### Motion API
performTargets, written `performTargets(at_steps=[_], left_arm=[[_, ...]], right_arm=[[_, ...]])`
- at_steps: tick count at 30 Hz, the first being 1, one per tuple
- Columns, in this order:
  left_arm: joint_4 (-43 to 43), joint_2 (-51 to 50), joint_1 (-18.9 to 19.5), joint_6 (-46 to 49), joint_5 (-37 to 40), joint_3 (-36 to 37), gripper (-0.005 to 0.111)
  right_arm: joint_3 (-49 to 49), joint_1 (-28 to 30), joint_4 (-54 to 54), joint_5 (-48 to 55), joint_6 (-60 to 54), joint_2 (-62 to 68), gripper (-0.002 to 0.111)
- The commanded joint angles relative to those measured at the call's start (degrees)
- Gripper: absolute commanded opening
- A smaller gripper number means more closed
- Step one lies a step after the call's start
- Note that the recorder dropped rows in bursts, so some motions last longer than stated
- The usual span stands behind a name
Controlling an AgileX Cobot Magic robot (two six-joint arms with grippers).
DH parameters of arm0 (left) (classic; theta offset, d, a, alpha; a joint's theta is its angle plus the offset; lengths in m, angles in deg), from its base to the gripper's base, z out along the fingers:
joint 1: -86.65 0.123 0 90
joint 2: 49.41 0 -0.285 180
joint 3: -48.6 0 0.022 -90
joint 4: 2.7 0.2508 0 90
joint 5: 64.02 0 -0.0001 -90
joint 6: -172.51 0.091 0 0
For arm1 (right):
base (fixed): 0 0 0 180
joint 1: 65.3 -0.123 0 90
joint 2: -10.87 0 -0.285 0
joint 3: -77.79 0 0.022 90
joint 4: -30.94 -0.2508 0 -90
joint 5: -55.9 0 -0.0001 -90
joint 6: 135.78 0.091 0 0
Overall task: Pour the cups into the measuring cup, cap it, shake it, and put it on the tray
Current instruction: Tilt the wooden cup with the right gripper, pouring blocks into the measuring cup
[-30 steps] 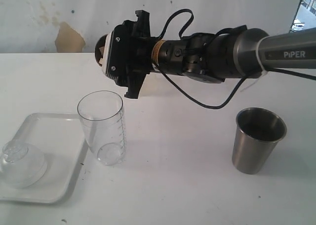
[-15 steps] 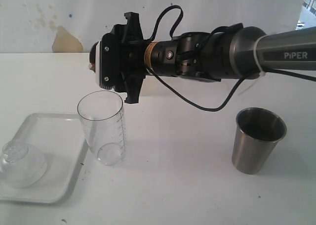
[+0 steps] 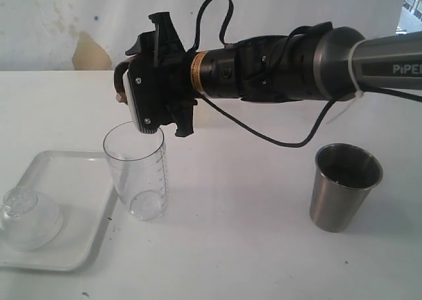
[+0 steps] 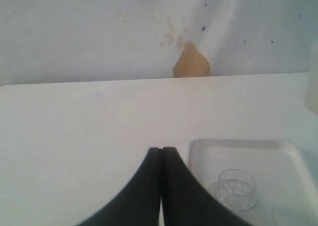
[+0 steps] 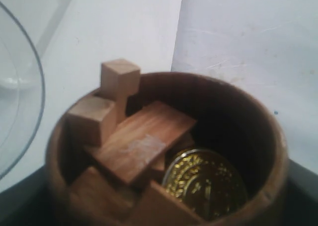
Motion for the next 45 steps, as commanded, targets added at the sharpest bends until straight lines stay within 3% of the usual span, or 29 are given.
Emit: performTargets(at_steps=[1, 45], left_arm=[[-0.37, 0.24, -0.26, 0.01, -0.27, 0.15, 0.0], [-0.37, 0.24, -0.26, 0.01, -0.27, 0.15, 0.0]], right_arm=[[-0.46, -0.04, 2.34, 0.4, -0.69, -0.67, 0.0], [-0.57, -4.86, 2.34, 14.1, -23.37, -0.67, 0.0]])
